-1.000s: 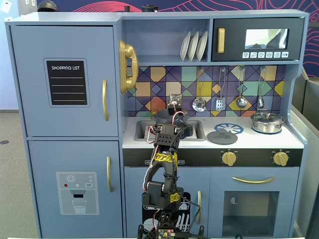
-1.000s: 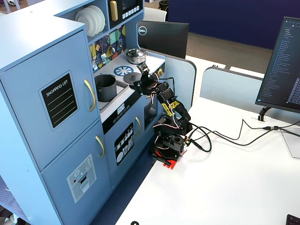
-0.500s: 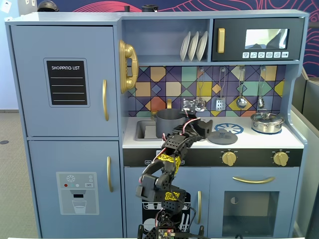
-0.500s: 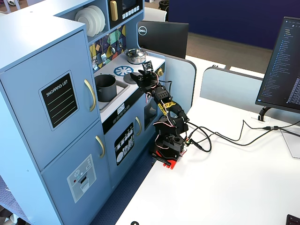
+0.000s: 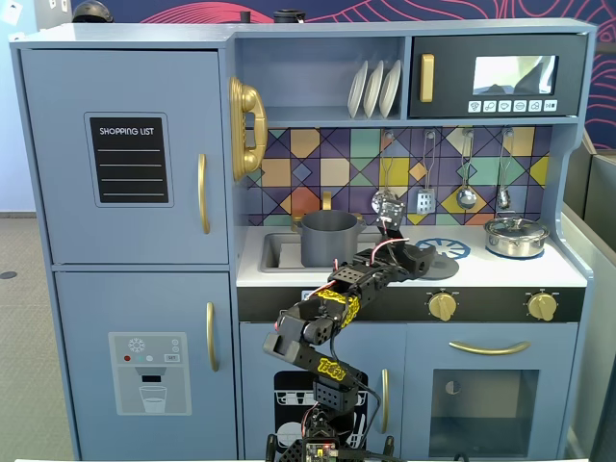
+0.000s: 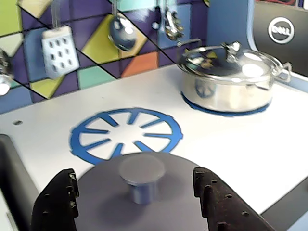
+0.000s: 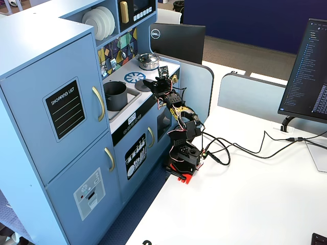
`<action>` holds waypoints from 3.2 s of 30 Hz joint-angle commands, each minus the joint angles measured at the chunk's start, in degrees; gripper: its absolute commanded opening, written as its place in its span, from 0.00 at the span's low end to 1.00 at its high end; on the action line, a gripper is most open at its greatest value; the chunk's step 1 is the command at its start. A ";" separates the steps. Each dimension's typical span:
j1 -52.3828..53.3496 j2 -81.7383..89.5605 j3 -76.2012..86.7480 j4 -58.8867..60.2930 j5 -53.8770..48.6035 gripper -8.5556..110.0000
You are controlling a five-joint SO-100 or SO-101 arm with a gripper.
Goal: Pick up the lid from the counter and put it on the gray recipient
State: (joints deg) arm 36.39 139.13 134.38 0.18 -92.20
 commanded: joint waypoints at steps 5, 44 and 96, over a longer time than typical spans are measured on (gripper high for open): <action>-0.53 -6.68 -1.93 -8.61 0.09 0.29; -2.37 -36.65 -22.94 -13.18 2.37 0.07; -33.05 -14.15 -30.85 9.84 1.32 0.07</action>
State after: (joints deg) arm 4.22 123.22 104.50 12.83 -91.67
